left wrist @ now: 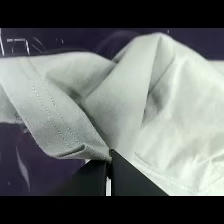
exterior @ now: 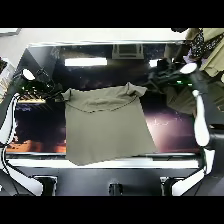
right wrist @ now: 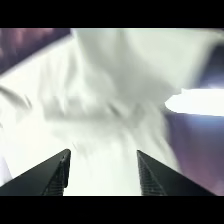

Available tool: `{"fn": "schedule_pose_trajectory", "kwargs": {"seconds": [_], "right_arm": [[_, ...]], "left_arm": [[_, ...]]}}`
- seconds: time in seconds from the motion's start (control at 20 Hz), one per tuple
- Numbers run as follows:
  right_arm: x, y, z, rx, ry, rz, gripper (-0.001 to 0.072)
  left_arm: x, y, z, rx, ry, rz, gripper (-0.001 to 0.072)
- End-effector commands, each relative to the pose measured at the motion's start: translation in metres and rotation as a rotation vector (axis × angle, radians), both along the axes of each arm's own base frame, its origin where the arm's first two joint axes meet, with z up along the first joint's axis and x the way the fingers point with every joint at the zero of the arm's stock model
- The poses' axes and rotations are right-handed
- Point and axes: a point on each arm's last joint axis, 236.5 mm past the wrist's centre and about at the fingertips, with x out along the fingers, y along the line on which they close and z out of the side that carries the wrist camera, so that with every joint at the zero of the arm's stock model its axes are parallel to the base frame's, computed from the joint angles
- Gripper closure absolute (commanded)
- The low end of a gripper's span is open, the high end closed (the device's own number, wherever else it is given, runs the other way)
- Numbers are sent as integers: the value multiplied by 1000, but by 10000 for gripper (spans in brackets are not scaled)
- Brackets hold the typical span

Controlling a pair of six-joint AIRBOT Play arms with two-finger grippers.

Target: Fold the clothes and pants, and hang the long-sleeved shirts on hangers.

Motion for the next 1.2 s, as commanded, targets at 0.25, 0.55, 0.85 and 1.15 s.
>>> {"fn": "schedule_pose_trajectory", "kwargs": {"seconds": [0.25, 0.55, 0.85, 1.15], "right_arm": [[-222, -68, -65, -129, 347, 86, 233], [-307, -42, -108, -129, 389, 70, 233], [-311, -25, -118, -64, 370, 38, 235], [-303, -10, -111, 16, 336, 22, 590]], "left_arm": [[-36, -7, -1, -21, 143, -57, 694], [-46, -12, 0, -28, 183, -77, 694], [-46, -17, 1, -41, 182, -81, 694], [-46, -17, 1, -41, 182, -81, 694]]}}
